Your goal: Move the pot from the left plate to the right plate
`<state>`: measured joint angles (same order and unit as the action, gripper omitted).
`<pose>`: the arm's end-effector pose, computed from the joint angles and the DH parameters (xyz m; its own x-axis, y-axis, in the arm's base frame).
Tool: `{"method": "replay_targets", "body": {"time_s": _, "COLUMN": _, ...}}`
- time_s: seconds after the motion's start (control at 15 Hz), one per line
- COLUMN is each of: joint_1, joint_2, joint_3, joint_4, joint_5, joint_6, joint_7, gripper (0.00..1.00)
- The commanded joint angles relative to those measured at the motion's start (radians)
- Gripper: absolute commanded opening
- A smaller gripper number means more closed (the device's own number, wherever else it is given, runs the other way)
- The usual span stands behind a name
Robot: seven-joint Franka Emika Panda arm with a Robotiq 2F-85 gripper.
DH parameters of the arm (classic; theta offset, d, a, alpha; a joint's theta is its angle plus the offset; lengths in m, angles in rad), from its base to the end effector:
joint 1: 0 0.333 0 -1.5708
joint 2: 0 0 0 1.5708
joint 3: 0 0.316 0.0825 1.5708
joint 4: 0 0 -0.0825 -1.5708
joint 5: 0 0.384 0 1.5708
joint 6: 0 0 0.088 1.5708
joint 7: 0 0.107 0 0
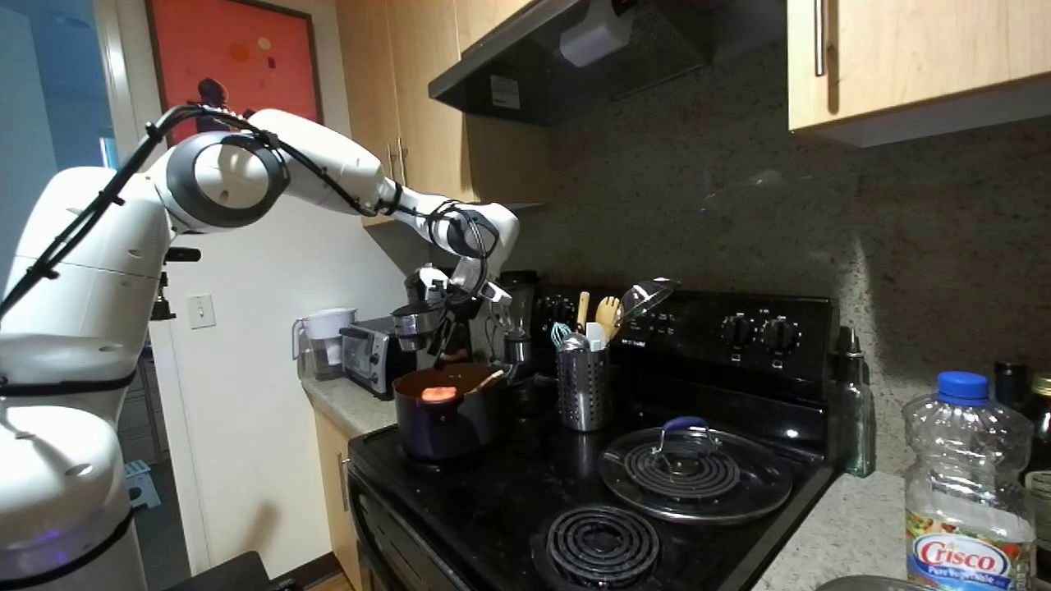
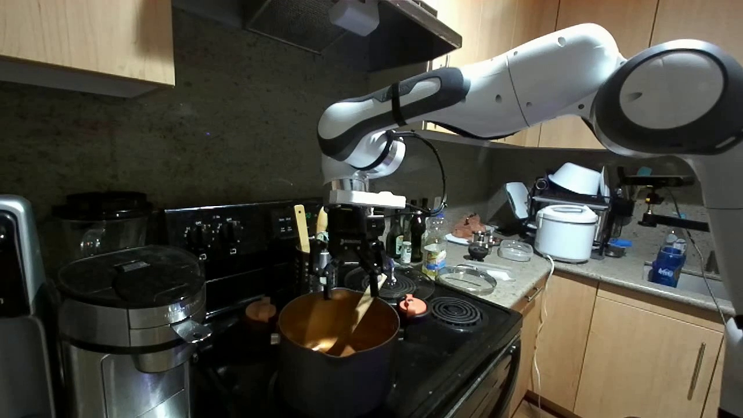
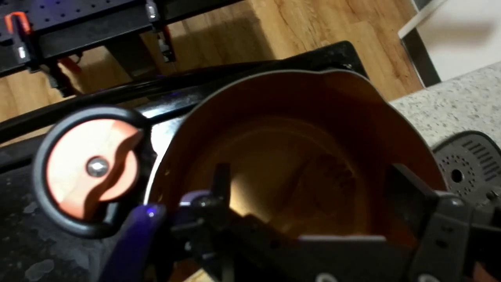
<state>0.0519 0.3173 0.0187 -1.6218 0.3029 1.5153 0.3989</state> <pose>0.5992 0.0747 0.4174 0.8217 -0.2962 -0.4869 -0.3906 -0.9148 -0.1028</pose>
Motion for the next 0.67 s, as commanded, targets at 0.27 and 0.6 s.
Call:
{"method": "replay_targets", "body": {"time_s": 0.27, "joint_1": 0.047, "joint_2": -0.038, "joint_3": 0.026, "joint_4": -0.013, "joint_5": -0.263, "joint_6": -0.122, "joint_7": -0.26, "gripper": 1.0}}
{"method": "replay_targets", "body": {"time_s": 0.6, "joint_1": 0.073, "joint_2": -0.073, "joint_3": 0.073, "joint_4": -0.034, "joint_5": -0.374, "joint_6": -0.18, "joint_7": -0.456, "gripper": 1.0}}
